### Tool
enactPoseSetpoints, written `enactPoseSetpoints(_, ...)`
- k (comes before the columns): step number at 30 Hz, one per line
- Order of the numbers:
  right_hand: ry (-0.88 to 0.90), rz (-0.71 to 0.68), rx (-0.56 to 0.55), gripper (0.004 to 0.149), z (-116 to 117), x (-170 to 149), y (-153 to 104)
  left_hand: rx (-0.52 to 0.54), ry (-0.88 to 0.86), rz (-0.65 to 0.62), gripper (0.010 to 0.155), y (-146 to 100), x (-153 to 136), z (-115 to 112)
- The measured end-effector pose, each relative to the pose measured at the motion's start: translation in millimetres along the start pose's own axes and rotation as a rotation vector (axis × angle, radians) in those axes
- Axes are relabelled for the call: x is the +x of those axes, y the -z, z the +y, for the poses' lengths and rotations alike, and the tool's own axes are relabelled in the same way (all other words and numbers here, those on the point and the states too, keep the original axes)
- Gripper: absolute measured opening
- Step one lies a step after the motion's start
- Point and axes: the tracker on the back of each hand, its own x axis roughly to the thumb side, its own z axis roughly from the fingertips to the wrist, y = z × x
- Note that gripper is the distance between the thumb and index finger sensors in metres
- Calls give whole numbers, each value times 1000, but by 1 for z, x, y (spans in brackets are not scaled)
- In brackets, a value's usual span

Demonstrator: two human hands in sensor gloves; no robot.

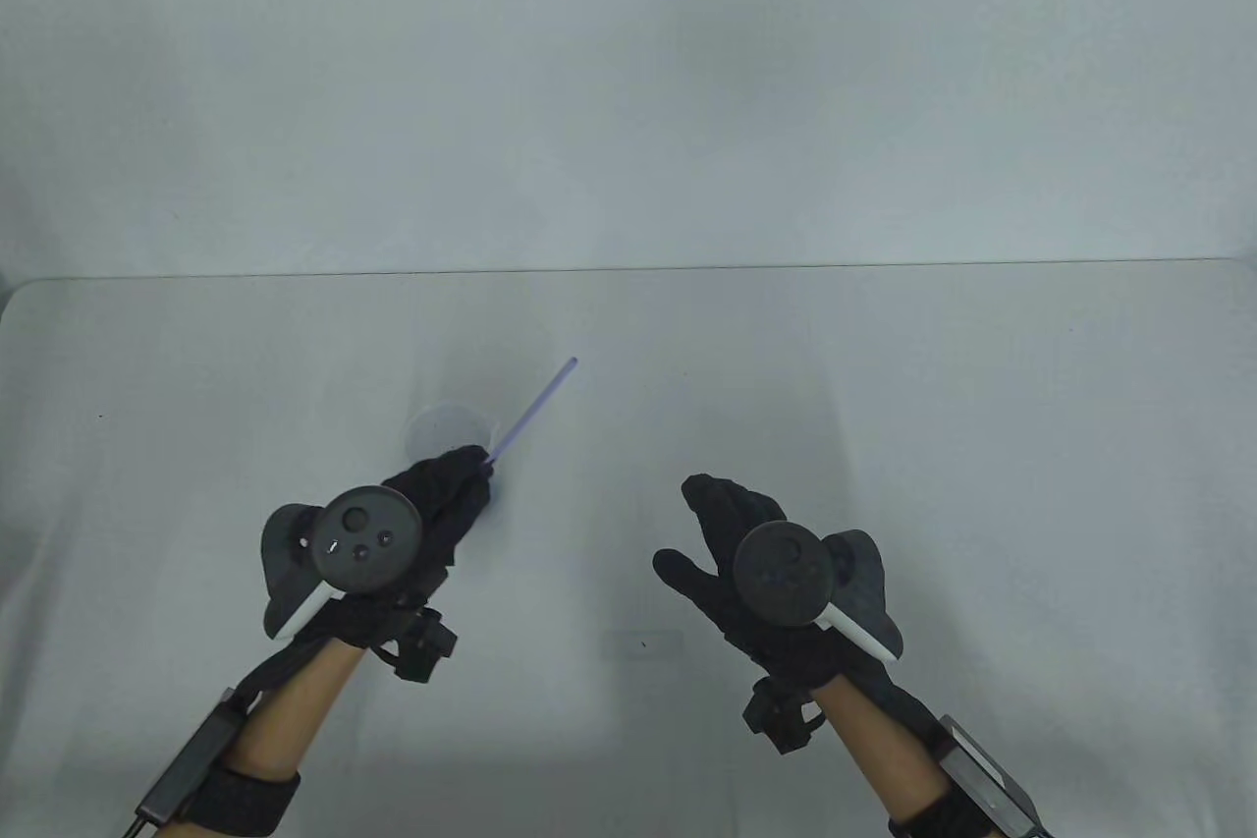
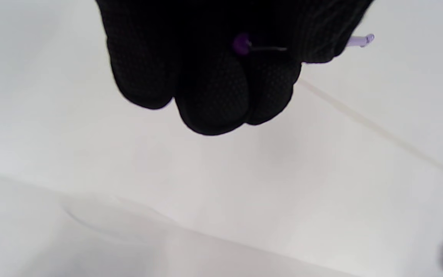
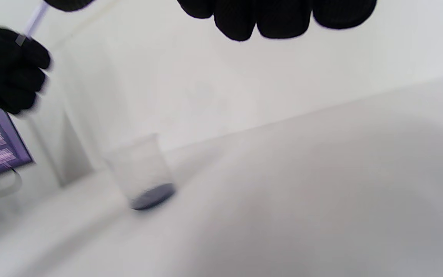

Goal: Dip glass rod into dye solution and streak across glass slide

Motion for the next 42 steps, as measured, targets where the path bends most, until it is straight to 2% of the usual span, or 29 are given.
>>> enactPoseSetpoints(6, -180, -17, 16, 85, 14, -17, -16, -6, 305, 87, 46, 11, -39, 17)
enactPoseSetpoints(11, -229, -20, 36, 87, 22, -25, -22, -84, 507, 139, 46, 24, -60, 10)
enactPoseSetpoints(17, -205, -20, 32, 87, 22, -27, -22, -216, 758, 126, 45, 43, -61, -10)
enactPoseSetpoints(21, -192, -16, 43, 88, 22, -28, -21, -298, 809, 99, 45, 55, -56, -29)
enactPoseSetpoints(28, -191, -15, 54, 88, 22, -28, -21, -366, 920, 25, 45, 68, -41, -63)
enactPoseSetpoints(35, -184, -15, 70, 87, 22, -28, -20, -416, 953, -9, 45, 75, -33, -79)
enactPoseSetpoints(42, -174, -16, 79, 88, 22, -28, -20, -415, 932, -10, 45, 77, -31, -87)
